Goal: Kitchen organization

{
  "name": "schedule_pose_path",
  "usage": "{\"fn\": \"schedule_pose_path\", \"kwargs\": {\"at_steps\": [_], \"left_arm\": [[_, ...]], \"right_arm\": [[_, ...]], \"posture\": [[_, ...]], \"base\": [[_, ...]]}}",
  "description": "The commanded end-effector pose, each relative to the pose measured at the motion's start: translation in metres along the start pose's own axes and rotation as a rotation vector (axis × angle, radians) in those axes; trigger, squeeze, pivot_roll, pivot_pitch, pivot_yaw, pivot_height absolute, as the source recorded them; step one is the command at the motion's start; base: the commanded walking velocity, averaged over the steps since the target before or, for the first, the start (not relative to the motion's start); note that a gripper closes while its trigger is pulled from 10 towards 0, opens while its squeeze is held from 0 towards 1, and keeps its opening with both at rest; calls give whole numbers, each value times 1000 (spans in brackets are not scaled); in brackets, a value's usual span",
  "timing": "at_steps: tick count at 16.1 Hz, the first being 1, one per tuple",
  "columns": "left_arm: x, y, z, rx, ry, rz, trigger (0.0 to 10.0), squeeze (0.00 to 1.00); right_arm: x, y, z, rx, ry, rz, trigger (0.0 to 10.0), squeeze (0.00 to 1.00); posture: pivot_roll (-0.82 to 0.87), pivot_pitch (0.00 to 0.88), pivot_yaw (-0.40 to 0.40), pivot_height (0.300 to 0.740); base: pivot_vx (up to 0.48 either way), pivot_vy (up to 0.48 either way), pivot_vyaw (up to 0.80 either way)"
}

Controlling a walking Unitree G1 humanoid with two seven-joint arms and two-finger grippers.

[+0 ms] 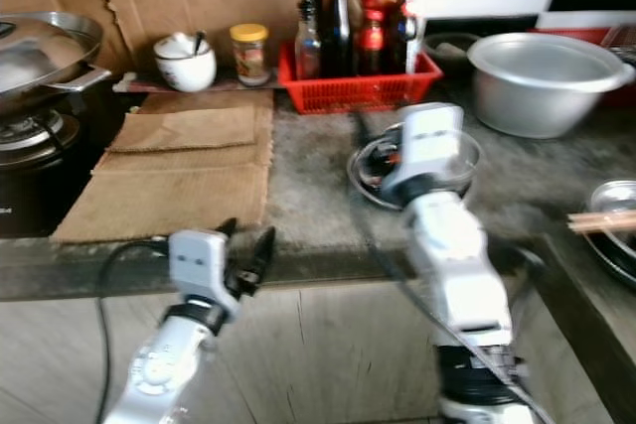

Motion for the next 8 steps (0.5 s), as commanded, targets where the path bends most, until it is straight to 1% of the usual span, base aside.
{"fn": "schedule_pose_path", "kwargs": {"at_steps": [1,2,3,4,5,6,7,8], "left_arm": [[-3,-1,2,3,9,3,10000,0],[-2,-1,2,1,4,-10,10000,0],[-1,-2,1,1,2,-14,10000,0],[3,-2,0,-6,-6,-33,10000,0],[5,-2,-1,-7,-12,-42,10000,0],[6,-2,-1,-7,-14,-47,10000,0],[8,-2,-1,-8,-14,-51,10000,0],[8,-3,-1,-8,-14,-53,10000,0]], "right_arm": [[-3,6,3,-17,-18,33,10000,0],[3,9,-1,-57,-43,30,10000,0],[5,9,-2,-65,-47,30,10000,0],[12,13,-9,-144,-75,63,10000,1000],[13,14,-12,-191,-89,104,10000,1000],[14,17,-11,-208,-110,128,10000,1000],[15,20,-11,-234,-123,143,10000,976],[16,25,-8,-248,-123,170,10000,0]], "posture": [[119,29,-22,740],[117,27,-21,740],[117,27,-21,740],[113,26,-22,740],[109,27,-20,740],[109,24,-24,740],[110,26,-25,740],[110,29,-26,740]], "base": [[0,0,0],[0,0,0],[0,0,0],[0,0,0],[0,0,0],[0,0,0],[0,0,0],[0,0,0]]}}
Point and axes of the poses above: a point about 5 cm out from each wrist's last joint towards the gripper, its own y axis pointing out of the wrist towards the gripper, its own z axis along the axis of the wrist's last joint, x = y × z, the point moved 4 cm from there along y, pointing out of the wrist towards the gripper, and after that the axes turned 2 degrees about -y, right-handed, at the moved point
